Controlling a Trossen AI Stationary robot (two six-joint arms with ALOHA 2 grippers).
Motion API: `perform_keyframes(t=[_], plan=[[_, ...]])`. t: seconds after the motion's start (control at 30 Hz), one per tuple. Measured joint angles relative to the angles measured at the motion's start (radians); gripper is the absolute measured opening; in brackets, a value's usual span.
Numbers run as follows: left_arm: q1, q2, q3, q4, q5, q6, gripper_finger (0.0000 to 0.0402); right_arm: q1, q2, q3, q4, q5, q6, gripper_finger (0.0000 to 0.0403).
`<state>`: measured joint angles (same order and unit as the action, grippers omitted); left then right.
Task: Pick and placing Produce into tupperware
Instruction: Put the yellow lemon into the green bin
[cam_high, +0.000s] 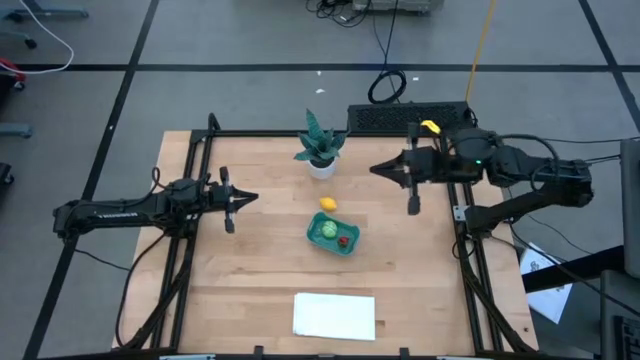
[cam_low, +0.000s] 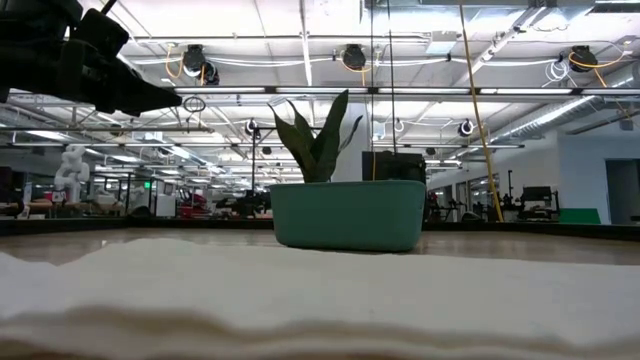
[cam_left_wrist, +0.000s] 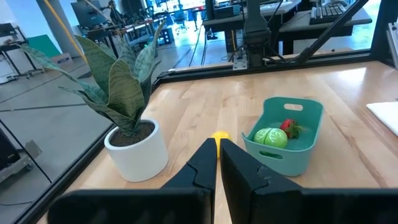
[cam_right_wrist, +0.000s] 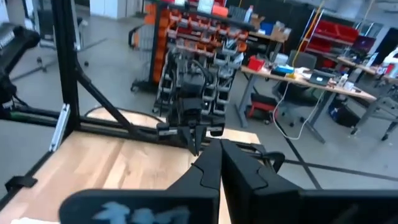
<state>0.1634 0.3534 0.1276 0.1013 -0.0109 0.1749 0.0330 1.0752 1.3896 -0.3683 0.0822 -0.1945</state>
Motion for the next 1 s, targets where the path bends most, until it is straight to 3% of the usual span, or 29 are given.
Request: perform_keyframes(t=[0.3,0.63,0.8,1.0], plan=[[0.0,0.0,0.0,0.006,0.0,0.0,0.0026,-0.013,-0.164,-0.153,0.119,-0.002,0.088,0.0],[0.0,0.0,0.0,0.006,0.0,0.0,0.0026,-0.034,-0.265,-0.3,0.051,-0.009,0.122,0.0],[0.0,0.0,0.0,0.006,0.0,0.0,0.0026,-0.034,-0.283,-0.359,0.063,-0.154,0.12,0.0],[0.0,0.0,0.0,0.006,0.0,0.0,0.0026,-0.034,-0.317,-0.449,0.109,-0.169,0.067,0.0]])
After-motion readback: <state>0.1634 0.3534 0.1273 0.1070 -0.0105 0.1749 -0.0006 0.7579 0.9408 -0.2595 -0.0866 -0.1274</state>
